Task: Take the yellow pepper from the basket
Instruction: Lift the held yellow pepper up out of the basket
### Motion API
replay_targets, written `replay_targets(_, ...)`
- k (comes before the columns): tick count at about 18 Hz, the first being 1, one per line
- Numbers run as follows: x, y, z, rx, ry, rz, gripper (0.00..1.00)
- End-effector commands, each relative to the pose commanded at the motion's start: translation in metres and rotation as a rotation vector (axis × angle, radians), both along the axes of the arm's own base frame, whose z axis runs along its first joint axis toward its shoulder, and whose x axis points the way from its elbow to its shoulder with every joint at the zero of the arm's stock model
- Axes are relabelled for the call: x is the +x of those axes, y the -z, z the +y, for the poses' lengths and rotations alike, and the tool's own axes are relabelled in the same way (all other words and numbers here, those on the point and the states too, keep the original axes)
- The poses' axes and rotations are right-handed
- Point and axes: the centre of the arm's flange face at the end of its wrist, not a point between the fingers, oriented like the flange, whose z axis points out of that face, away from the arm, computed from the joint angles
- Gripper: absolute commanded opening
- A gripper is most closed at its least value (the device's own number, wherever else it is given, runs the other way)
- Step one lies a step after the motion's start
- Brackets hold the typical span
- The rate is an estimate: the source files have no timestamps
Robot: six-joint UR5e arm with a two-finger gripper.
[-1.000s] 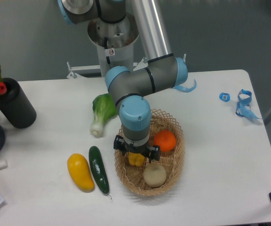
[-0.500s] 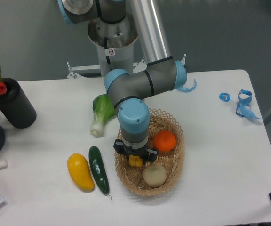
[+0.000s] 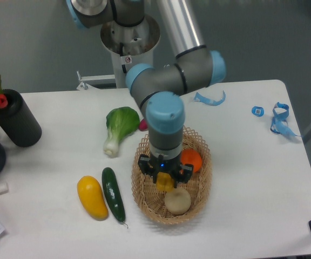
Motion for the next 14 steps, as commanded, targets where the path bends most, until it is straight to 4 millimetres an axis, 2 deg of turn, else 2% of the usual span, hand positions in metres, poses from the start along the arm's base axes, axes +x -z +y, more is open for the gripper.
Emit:
replay_targets(2, -0.009, 0.0, -0.008, -0.007, 0.011, 0.011, 0.25)
replay_targets(4, -0.028, -0.008, -0.031, -0.019, 0.028, 0.038, 0.25)
replay_targets(9, -0.063, -0.008, -0.069, -0.051, 0.039, 0.053, 0.26)
replay_targets(12, -0.092, -0.006, -0.109, -0.129, 0.087, 0.061, 0.26)
replay_targets(14, -0.106, -0.008, -0.127, -0.15, 0.122, 0.052, 0.26)
